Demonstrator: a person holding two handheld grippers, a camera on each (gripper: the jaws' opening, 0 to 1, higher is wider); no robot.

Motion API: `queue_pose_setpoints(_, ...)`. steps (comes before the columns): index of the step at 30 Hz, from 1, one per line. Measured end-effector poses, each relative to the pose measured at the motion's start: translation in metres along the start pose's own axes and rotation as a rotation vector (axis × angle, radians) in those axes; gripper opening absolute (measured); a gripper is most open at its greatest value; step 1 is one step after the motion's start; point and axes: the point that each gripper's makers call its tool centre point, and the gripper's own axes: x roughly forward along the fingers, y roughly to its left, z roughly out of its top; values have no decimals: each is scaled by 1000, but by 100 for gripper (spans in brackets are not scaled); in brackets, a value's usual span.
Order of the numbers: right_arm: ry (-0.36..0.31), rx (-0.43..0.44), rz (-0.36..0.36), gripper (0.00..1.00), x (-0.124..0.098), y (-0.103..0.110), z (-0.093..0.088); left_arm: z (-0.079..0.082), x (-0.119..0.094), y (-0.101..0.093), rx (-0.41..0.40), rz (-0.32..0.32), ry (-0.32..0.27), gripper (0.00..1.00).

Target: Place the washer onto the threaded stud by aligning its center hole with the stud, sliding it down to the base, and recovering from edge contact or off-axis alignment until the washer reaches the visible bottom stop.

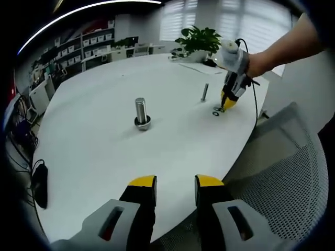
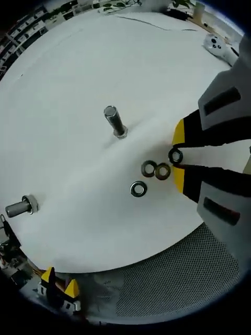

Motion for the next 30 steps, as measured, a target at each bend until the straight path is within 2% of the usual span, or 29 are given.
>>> queue_pose_setpoints(3,-4,10,1,14,0,1,-1,-1,1,0,-2,0,5,27)
queue_pose_setpoints(12,-58,-44,-23,13,-1,2,-1,-2,1,-1,0,-6,10,27)
queue_pose_setpoints(14,-73,-31,-16,13,-2,1,-1,-2,2,0,-3,-5,10,27)
queue_pose_setpoints(18,-62,-40,-4,13,-2,3,-4,-2,2,0,-6,-2,10,27)
queue_pose_setpoints(22,-79,-52,-7,13,-4,5,-3,-3,2,0,-6,0,15,27)
queue_pose_setpoints(30,-156,-41,-11,13,-20,-2,16,-2,1,1,-2,4,12,26)
